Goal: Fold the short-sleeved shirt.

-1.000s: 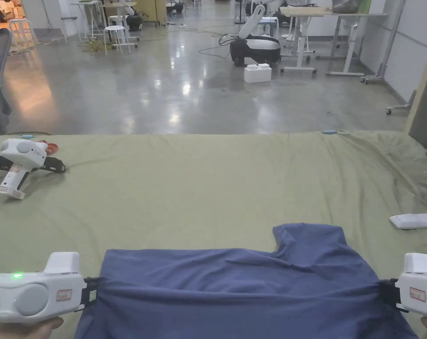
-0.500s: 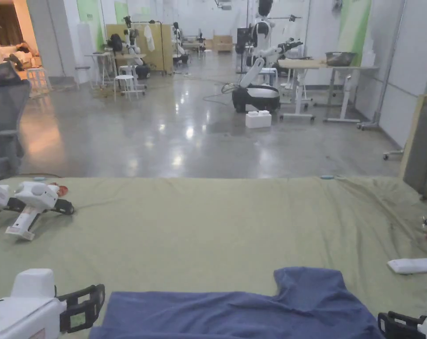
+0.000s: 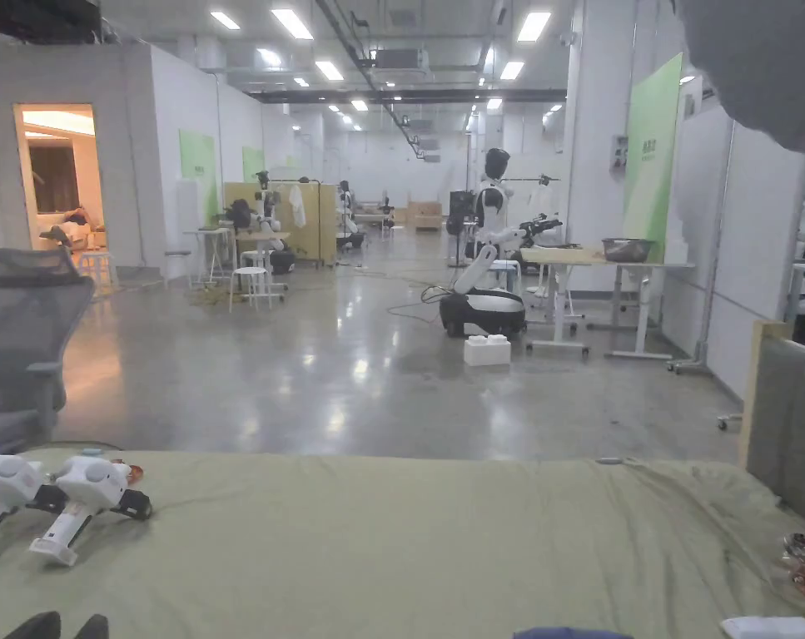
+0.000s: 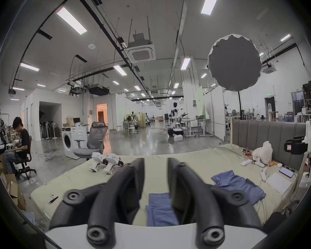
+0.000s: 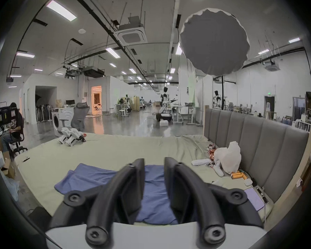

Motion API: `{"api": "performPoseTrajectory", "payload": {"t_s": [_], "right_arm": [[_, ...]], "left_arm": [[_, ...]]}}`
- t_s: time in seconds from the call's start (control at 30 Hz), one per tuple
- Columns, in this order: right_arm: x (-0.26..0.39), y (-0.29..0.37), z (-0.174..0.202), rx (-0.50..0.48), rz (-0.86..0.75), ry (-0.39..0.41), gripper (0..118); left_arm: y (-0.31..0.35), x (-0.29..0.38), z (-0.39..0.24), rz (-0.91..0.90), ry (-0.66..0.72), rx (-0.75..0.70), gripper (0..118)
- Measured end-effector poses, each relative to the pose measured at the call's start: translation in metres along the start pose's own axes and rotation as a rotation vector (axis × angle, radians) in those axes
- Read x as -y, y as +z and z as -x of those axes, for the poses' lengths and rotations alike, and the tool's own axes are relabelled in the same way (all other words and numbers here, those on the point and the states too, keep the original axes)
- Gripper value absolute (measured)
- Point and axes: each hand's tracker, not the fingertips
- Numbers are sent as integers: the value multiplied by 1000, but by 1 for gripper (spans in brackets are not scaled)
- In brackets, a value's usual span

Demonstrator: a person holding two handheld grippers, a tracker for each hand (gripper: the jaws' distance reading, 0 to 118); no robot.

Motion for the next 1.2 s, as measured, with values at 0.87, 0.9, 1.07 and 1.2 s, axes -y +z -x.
{"api": "performPoseTrajectory", "payload": {"t_s": [0.87,0.9,1.07,1.2], "right_arm": [[48,-5,6,-78,109,-110,0],[54,-8,4,-72,134,-114,0],[74,-19,-6,-52,218,-148,0],[86,-24,-13,-24,269,-150,0]], "left_arm": [[-78,147,28,447,209,147,55],[-91,163,29,504,224,156,61],[-155,239,33,712,272,81,61],[-192,282,34,817,229,8,60]]}}
